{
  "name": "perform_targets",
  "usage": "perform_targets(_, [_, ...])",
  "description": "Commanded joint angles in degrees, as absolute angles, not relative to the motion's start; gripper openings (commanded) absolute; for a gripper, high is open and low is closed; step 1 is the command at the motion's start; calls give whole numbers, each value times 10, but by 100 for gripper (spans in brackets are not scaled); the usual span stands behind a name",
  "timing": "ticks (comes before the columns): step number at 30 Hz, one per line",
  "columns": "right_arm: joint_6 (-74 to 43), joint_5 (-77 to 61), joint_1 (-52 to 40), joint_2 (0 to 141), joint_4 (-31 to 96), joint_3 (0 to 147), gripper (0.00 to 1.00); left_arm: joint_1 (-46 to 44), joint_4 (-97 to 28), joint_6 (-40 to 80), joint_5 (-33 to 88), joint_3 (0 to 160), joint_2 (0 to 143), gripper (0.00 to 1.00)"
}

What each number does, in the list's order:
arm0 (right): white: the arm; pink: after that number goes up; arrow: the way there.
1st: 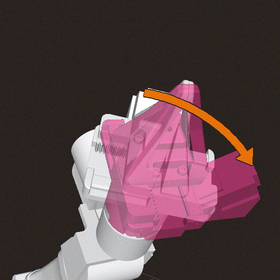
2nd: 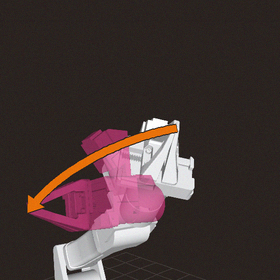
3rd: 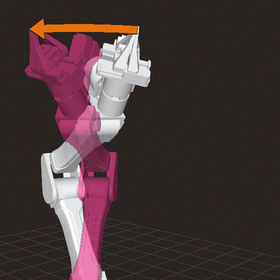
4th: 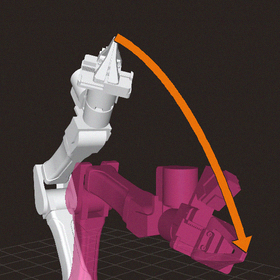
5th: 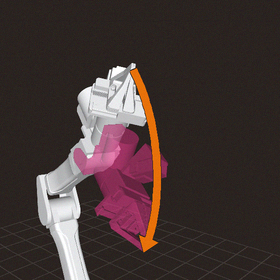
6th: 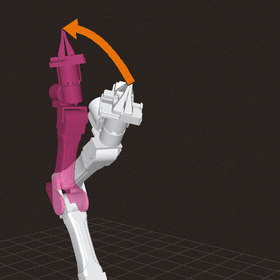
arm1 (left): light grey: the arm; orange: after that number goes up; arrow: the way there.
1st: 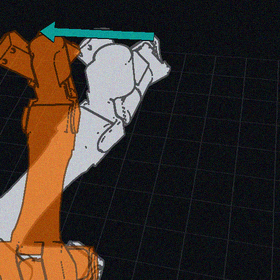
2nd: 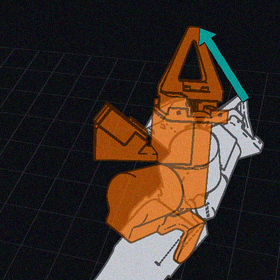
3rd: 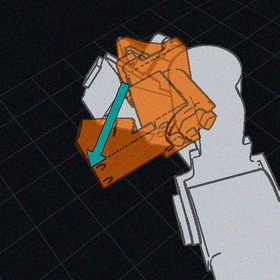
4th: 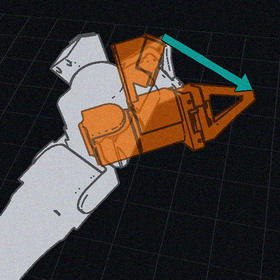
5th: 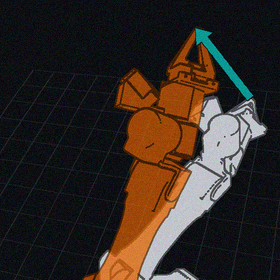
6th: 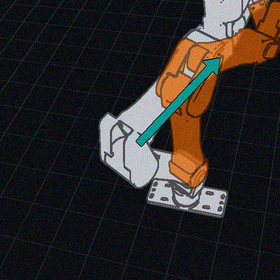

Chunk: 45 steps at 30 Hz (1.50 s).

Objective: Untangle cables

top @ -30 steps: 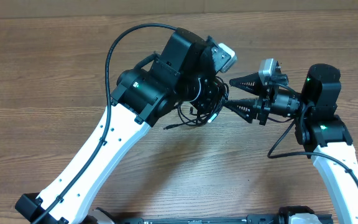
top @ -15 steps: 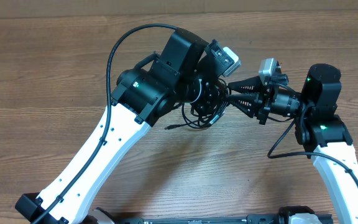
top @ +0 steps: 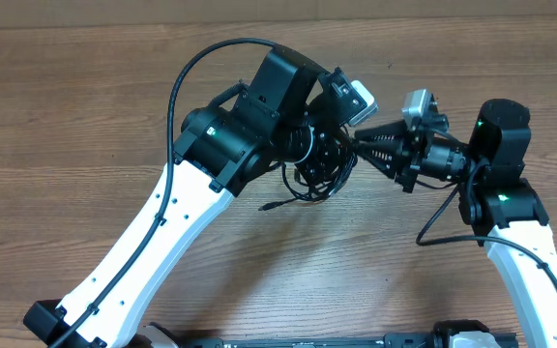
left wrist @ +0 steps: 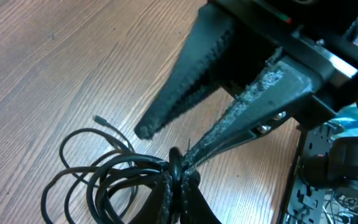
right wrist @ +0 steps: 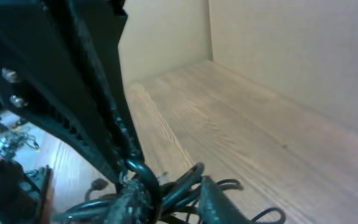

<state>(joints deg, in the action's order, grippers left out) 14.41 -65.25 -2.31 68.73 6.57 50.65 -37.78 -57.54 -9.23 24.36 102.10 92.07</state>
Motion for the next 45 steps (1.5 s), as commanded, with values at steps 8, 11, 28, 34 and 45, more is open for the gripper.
perform_targets(8, [145,-641,-26,682,67,507,4,-380,-556,-103,316,1034,919,4])
perform_targets(11, [145,-641,-26,682,67,507,4,-380,-557,-103,316,1033,919,5])
perform_targets(28, [106,-377,-25,682,58,507,4,-379,-573,-103,311,1034,919,4])
perform_targets(34, [107,-331,-25,682,23,507,4,-379,-574,-103,311,1034,919,5])
perform_targets(45, [-35,-334,-25,682,4,507,4,-379,-588,-102,294,1033,925,36])
